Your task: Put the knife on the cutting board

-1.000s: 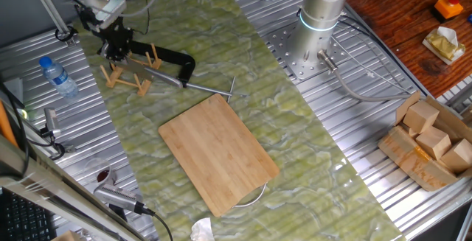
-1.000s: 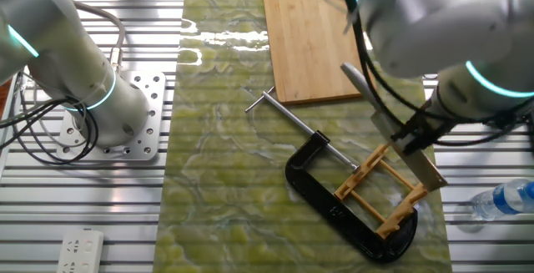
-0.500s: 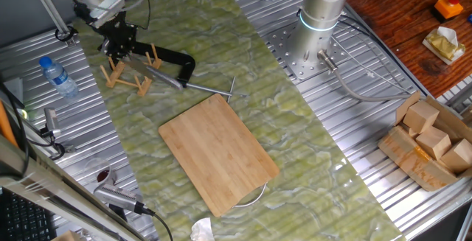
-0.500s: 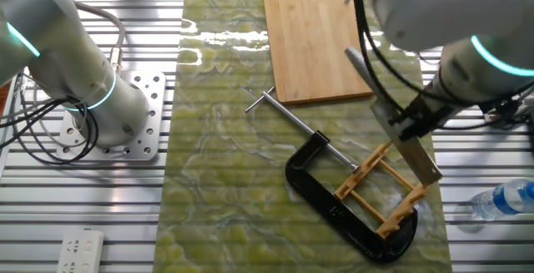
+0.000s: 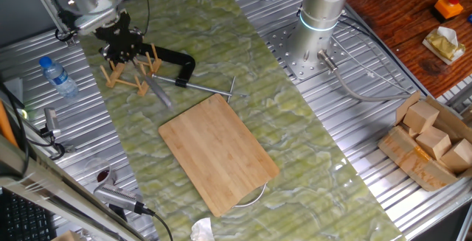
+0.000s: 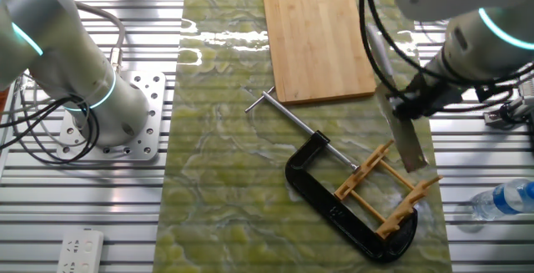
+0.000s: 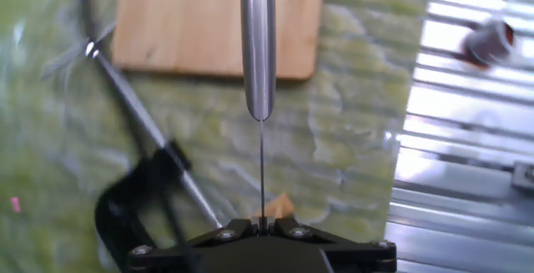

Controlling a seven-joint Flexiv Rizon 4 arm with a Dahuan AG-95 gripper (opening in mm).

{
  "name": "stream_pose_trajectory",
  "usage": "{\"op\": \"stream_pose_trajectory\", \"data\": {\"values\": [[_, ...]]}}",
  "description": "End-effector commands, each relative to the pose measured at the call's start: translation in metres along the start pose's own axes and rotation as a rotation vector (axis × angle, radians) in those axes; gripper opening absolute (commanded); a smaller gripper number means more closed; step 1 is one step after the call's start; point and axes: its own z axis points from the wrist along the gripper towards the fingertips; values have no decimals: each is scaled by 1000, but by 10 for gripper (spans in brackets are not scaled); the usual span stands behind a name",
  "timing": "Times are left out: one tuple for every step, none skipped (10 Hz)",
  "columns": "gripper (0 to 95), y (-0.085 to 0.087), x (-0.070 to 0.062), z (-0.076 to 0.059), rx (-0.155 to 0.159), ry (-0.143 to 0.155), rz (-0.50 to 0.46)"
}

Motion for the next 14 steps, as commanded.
{"op": "stream_pose_trajectory", "data": {"values": [[0, 2, -38, 1, -32, -22, 283], [0, 4, -51, 3, -36, -38, 380], [0, 4, -58, 5, -40, -50, 465], [0, 4, -66, 8, -44, -56, 549], [0, 5, -76, 12, -60, -73, 652], [0, 6, -83, 15, -62, -77, 691], [0, 10, -99, 23, -64, -83, 755], [0, 12, -107, 29, -70, -97, 798], [0, 13, -112, 35, -77, -109, 834], [0, 15, -117, 42, -82, -118, 865], [0, 16, -120, 46, -81, -119, 871], [0, 16, -120, 48, -65, -98, 802], [0, 16, -120, 48, -56, -83, 769], [0, 16, -120, 48, -47, -66, 709]]}}
